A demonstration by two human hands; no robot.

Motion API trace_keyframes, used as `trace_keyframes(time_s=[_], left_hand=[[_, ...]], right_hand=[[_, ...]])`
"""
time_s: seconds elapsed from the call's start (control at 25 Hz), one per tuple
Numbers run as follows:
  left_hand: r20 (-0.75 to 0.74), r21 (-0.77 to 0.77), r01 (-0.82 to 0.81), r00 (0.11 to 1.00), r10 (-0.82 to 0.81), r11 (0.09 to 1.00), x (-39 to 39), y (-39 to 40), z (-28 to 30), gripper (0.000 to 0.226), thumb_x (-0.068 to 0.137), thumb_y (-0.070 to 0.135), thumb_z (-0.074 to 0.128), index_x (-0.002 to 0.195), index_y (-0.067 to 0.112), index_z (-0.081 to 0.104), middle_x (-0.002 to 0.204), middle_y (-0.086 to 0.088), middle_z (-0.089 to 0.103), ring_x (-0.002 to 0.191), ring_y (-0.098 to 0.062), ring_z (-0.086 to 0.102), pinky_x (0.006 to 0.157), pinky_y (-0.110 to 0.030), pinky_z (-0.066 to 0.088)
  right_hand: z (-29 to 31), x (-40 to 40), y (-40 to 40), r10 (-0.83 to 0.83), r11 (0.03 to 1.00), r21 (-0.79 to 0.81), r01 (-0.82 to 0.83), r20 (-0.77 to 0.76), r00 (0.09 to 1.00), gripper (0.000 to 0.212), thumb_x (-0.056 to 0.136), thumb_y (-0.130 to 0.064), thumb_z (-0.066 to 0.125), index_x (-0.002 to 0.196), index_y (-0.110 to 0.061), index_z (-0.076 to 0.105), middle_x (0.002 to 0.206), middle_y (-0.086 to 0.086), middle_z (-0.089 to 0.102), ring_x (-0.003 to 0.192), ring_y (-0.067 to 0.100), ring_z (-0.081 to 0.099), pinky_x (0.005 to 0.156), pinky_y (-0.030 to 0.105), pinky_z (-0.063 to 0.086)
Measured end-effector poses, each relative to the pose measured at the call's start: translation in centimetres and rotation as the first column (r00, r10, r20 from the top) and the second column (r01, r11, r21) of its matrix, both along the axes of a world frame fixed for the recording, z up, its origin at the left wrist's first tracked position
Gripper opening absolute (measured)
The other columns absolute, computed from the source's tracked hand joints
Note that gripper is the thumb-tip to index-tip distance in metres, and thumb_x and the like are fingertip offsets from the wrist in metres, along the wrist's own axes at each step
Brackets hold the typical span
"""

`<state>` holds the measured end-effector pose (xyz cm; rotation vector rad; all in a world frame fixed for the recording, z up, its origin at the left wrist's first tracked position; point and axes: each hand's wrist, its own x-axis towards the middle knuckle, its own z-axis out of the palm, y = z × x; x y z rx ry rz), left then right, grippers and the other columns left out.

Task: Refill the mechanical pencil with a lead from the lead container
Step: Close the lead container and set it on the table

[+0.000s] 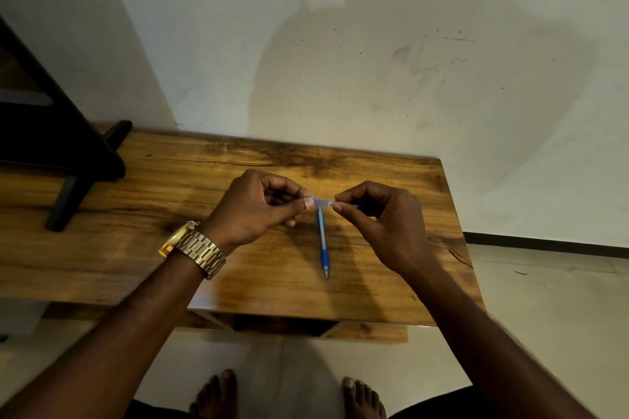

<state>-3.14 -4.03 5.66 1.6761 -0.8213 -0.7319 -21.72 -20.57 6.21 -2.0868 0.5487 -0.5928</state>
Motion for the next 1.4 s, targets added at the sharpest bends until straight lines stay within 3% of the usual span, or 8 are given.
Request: trace_keyframes(time_s=[0.36, 0.52, 0.64, 0.8, 0.88, 1.0, 1.24, 1.4], left_hand=[[0.008, 0.039, 0.112, 0.994, -0.112, 0.993, 0.3, 0.5, 0.0, 0.01, 0.086, 0.018, 0.09, 0.095, 0.014, 0.087, 0.086, -0.005, 0.085, 0.076, -0.014, 0.081, 0.067, -0.026, 0.067], [-0.043, -0.01, 0.015, 0.999, -0.015, 1.0, -0.5, -0.3, -0.1, 0.022, 0.083, 0.027, 0.09, 0.1, 0.013, 0.086, 0.093, -0.006, 0.086, 0.081, -0.017, 0.083, 0.072, -0.035, 0.07], [-0.066, -0.059, -0.067, 0.996, 0.063, 0.996, -0.6, -0.8, -0.1, 0.027, 0.087, 0.031, 0.088, 0.109, 0.016, 0.085, 0.1, -0.001, 0.087, 0.087, -0.015, 0.084, 0.07, -0.033, 0.069], [0.333, 0.103, -0.184, 0.932, 0.14, 0.978, 0.4, 0.0, -0.5, 0.011, 0.092, 0.033, 0.086, 0.099, 0.025, 0.084, 0.086, 0.015, 0.081, 0.074, 0.001, 0.078, 0.065, -0.012, 0.061], [0.526, 0.239, -0.186, 0.85, 0.034, 0.953, 0.2, 0.2, -1.0, 0.009, 0.091, 0.03, 0.087, 0.097, 0.024, 0.085, 0.087, 0.016, 0.078, 0.076, 0.002, 0.073, 0.074, -0.019, 0.064], [0.531, 0.401, -0.162, 0.843, -0.084, 0.902, -0.4, 0.0, -1.5, 0.015, 0.089, 0.031, 0.089, 0.1, 0.022, 0.085, 0.095, 0.005, 0.082, 0.086, -0.009, 0.075, 0.083, -0.041, 0.067], [0.511, 0.447, -0.171, 0.854, -0.094, 0.878, -0.1, 0.2, -1.3, 0.017, 0.089, 0.033, 0.089, 0.101, 0.021, 0.085, 0.098, 0.003, 0.083, 0.091, -0.012, 0.077, 0.085, -0.043, 0.067], [0.516, 0.458, -0.179, 0.851, -0.097, 0.871, 0.0, 0.4, -0.9, 0.019, 0.09, 0.034, 0.088, 0.105, 0.021, 0.084, 0.1, 0.004, 0.083, 0.092, -0.011, 0.077, 0.086, -0.041, 0.067]], right_hand=[[-0.1, -0.3, -0.2, 0.083, 0.995, 0.054, -0.082, -0.032, 0.996, 0.01, 0.092, -0.024, 0.086, 0.102, -0.023, 0.083, 0.096, -0.013, 0.083, 0.091, 0.005, 0.08, 0.081, 0.03, 0.067], [0.2, -0.2, -0.3, 0.036, 0.998, 0.046, -0.035, -0.03, 0.999, 0.008, 0.092, -0.028, 0.086, 0.099, -0.025, 0.083, 0.093, -0.01, 0.083, 0.087, 0.01, 0.08, 0.077, 0.039, 0.067], [0.4, -0.2, -0.7, -0.122, 0.992, 0.044, 0.119, 0.051, 0.991, 0.011, 0.092, -0.032, 0.086, 0.101, -0.027, 0.083, 0.093, -0.012, 0.083, 0.087, 0.008, 0.08, 0.073, 0.026, 0.066], [-0.4, -0.4, -2.0, -0.422, 0.899, 0.157, 0.408, 0.068, 0.904, 0.009, 0.092, -0.031, 0.087, 0.095, -0.026, 0.08, 0.087, -0.01, 0.081, 0.084, 0.002, 0.078, 0.073, 0.02, 0.064], [-1.4, 0.0, -2.0, -0.444, 0.893, 0.065, 0.446, -0.046, 0.895, 0.01, 0.091, -0.03, 0.088, 0.09, -0.025, 0.079, 0.081, -0.011, 0.079, 0.076, 0.004, 0.076, 0.073, 0.024, 0.063], [-2.8, 0.6, -1.8, -0.389, 0.919, -0.01, 0.395, -0.191, 0.901, 0.009, 0.091, -0.026, 0.088, 0.087, -0.024, 0.079, 0.079, -0.011, 0.076, 0.075, 0.004, 0.073, 0.077, 0.029, 0.063], [-4.9, 0.3, -1.9, -0.359, 0.933, -0.093, 0.348, -0.315, 0.878, 0.007, 0.093, -0.025, 0.086, 0.089, -0.025, 0.08, 0.074, -0.016, 0.07, 0.07, -0.001, 0.067, 0.059, 0.011, 0.05], [-3.7, 0.6, -2.3, -0.424, 0.905, -0.142, 0.4, -0.249, 0.871, 0.011, 0.096, -0.03, 0.082, 0.1, -0.019, 0.084, 0.086, -0.008, 0.078, 0.076, 0.0, 0.067, 0.067, 0.019, 0.052]])
